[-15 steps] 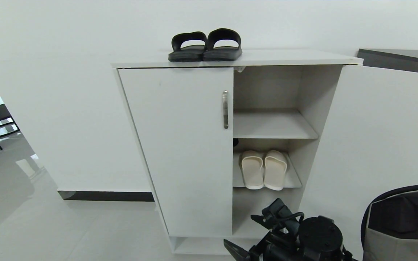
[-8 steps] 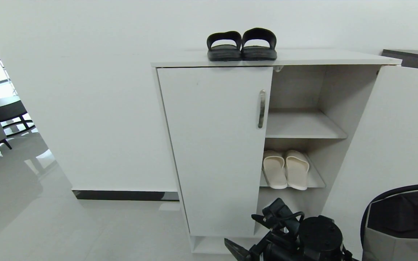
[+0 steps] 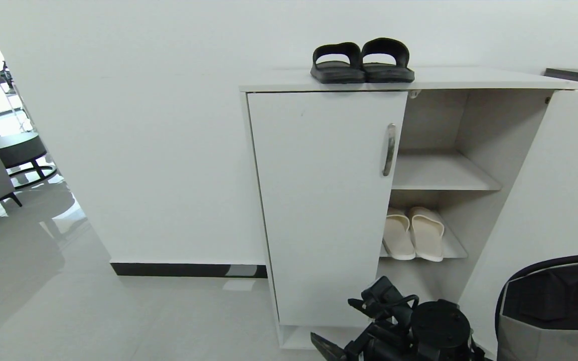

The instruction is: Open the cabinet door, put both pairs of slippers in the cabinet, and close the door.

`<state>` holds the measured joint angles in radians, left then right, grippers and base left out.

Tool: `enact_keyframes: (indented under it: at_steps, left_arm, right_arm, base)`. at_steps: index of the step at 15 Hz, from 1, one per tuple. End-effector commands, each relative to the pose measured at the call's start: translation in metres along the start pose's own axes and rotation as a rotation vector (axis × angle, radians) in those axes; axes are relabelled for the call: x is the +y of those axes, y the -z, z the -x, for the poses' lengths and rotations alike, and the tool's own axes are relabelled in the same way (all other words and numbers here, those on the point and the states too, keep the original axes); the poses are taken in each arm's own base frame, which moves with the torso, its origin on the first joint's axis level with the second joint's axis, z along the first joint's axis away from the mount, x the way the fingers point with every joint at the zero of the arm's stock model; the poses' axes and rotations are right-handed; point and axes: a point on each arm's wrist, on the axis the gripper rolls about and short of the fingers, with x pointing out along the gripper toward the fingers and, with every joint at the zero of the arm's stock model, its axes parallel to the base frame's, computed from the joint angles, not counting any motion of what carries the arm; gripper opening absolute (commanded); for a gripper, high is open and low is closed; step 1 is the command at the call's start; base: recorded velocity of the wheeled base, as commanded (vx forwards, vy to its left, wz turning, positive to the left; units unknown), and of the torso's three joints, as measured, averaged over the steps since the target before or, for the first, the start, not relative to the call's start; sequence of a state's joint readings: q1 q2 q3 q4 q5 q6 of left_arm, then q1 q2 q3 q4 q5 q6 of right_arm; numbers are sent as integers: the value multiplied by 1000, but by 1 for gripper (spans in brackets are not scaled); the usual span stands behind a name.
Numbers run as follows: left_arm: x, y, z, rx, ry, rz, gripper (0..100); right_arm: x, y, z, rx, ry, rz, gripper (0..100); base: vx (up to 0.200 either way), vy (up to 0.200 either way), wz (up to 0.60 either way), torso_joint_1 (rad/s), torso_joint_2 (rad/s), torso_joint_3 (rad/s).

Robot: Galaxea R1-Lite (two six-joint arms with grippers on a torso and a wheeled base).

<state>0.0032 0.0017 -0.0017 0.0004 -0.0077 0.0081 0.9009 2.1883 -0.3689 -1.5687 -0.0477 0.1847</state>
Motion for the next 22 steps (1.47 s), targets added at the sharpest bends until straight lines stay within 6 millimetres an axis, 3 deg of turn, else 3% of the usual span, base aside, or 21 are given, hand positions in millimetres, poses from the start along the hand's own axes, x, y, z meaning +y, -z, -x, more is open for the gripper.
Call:
enact_keyframes:
  at_steps: [1, 8, 22]
  left_arm:
    - [0, 0, 0, 1, 0, -1, 0]
    - [0, 0, 0, 0, 0, -3, 0]
    - [0, 0, 0, 0, 0, 3, 0]
  right_arm:
    - [-1, 4, -2, 11, 2, 3, 100]
    - [-1, 5, -1, 16, 3, 3, 100]
    - [1, 5, -1, 15, -1, 4, 100]
  base:
    - [0, 0, 0, 0, 0, 0]
    - [0, 0, 0, 26, -121, -119]
    - [0, 0, 0, 186, -478, -289]
